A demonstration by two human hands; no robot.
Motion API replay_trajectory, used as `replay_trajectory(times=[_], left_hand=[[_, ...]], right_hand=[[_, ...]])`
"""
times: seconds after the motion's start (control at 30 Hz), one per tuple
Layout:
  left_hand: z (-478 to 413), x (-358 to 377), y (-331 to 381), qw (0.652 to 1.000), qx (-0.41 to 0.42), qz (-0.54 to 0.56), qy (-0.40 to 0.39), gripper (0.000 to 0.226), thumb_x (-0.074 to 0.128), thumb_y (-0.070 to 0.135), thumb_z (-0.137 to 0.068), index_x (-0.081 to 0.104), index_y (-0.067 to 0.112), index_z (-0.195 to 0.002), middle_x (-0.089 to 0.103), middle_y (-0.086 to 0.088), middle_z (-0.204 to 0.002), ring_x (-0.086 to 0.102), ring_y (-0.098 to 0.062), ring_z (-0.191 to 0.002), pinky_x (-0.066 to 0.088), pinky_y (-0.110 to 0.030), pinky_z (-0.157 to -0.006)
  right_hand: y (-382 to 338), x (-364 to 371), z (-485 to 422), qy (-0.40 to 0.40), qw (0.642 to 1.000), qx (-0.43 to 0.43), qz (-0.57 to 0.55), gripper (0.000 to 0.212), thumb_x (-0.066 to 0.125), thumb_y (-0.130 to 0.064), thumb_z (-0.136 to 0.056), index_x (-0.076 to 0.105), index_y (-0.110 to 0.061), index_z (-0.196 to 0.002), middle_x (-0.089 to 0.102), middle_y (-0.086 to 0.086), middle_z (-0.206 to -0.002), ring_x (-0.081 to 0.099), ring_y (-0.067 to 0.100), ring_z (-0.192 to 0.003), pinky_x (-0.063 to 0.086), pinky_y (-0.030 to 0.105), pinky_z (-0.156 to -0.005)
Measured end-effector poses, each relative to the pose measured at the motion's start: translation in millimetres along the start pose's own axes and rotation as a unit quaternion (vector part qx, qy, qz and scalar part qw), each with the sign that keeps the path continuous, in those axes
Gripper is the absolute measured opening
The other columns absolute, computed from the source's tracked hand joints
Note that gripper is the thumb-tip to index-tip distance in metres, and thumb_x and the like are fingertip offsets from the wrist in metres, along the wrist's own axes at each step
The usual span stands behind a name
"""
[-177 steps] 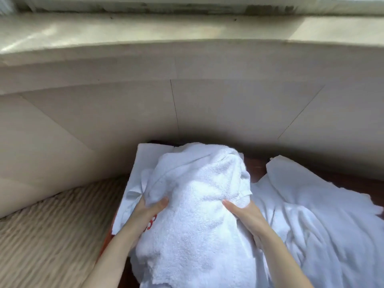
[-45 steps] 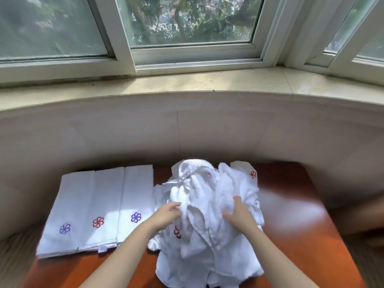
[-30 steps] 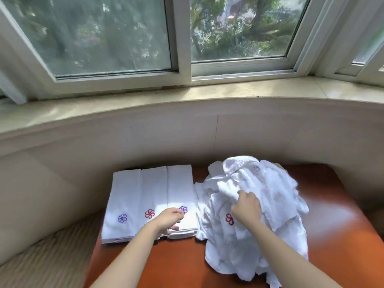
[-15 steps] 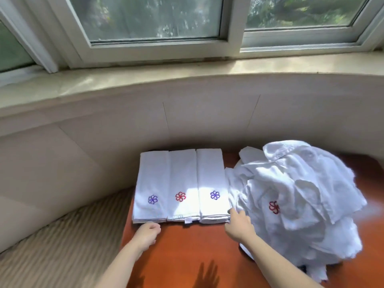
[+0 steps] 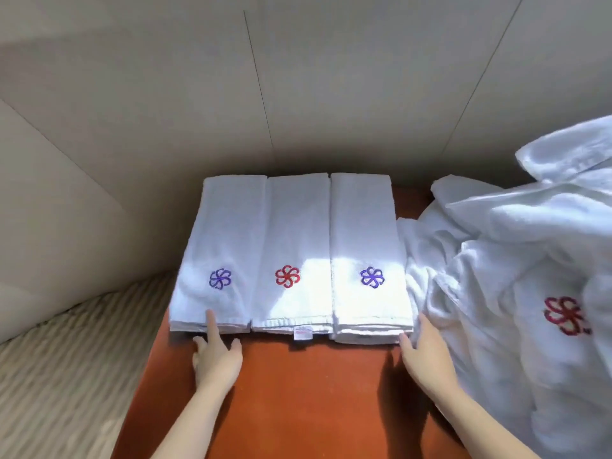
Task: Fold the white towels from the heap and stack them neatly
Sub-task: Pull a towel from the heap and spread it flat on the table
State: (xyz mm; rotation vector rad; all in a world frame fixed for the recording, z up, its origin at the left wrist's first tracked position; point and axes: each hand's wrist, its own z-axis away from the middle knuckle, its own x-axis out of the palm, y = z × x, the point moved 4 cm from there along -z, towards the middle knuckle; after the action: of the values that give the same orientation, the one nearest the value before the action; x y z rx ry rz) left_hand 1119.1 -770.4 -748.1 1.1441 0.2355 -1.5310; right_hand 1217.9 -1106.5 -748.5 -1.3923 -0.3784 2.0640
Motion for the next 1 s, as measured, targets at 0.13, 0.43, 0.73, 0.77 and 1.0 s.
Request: replay_trajectory(times=[0.13, 0.43, 0.73, 0.77, 1.0], left_hand=[[-14, 6, -17, 0.998, 0.063, 0.001, 0.021, 0.085, 0.049, 0.009, -0.090, -0.003, 0.037, -0.152, 0.029, -0.012, -0.154, 0.033, -0.037, -0.135, 0.036, -0.052, -0.106], [-5, 1, -13, 0.998, 0.036, 0.041, -0.016, 0.094, 0.053, 0.006, -0.088, -0.007, 0.046, -0.148, 0.032, -0.018, -0.150, 0.039, -0.037, -0.129, 0.037, -0.048, -0.106], [-5, 13, -4, 0.990, 0.025, 0.049, 0.127, 0.087, 0.058, 0.012, -0.087, 0.004, 0.028, -0.153, 0.007, -0.016, -0.159, 0.011, -0.035, -0.144, 0.022, -0.055, -0.113], [4, 22, 6, 0.982, 0.043, 0.058, 0.177, 0.084, 0.060, 0.010, -0.085, 0.011, 0.023, -0.152, 0.001, -0.016, -0.159, 0.006, -0.034, -0.144, 0.020, -0.058, -0.113], [56, 97, 105, 0.785, 0.563, -0.066, 0.252, 0.035, 0.053, 0.019, -0.083, 0.068, 0.006, -0.113, 0.052, -0.024, -0.132, 0.050, -0.044, -0.122, 0.037, -0.058, -0.102]], right_hand=[[8, 19, 5, 0.032, 0.998, -0.055, 0.001, 0.046, 0.063, -0.021, -0.080, 0.049, -0.011, -0.123, 0.063, 0.008, -0.106, 0.052, 0.034, -0.110, 0.041, 0.041, -0.094], [14, 25, 4, -0.067, 0.998, -0.012, -0.013, 0.060, 0.057, -0.034, -0.086, 0.039, -0.016, -0.140, 0.052, 0.003, -0.135, 0.039, 0.029, -0.131, 0.025, 0.036, -0.108], [9, 20, -19, -0.009, 0.987, -0.071, 0.143, 0.048, 0.059, -0.031, -0.081, 0.041, -0.011, -0.122, 0.043, 0.011, -0.118, 0.044, 0.036, -0.113, 0.037, 0.039, -0.094], [8, 22, -21, 0.012, 0.984, -0.076, 0.160, 0.048, 0.060, -0.029, -0.079, 0.041, -0.011, -0.120, 0.044, 0.010, -0.116, 0.045, 0.035, -0.111, 0.038, 0.038, -0.091], [22, 27, -35, 0.048, 0.980, -0.171, 0.094, 0.046, 0.068, -0.033, -0.071, 0.049, -0.014, -0.109, 0.039, 0.004, -0.101, 0.044, 0.033, -0.106, 0.041, 0.039, -0.091]])
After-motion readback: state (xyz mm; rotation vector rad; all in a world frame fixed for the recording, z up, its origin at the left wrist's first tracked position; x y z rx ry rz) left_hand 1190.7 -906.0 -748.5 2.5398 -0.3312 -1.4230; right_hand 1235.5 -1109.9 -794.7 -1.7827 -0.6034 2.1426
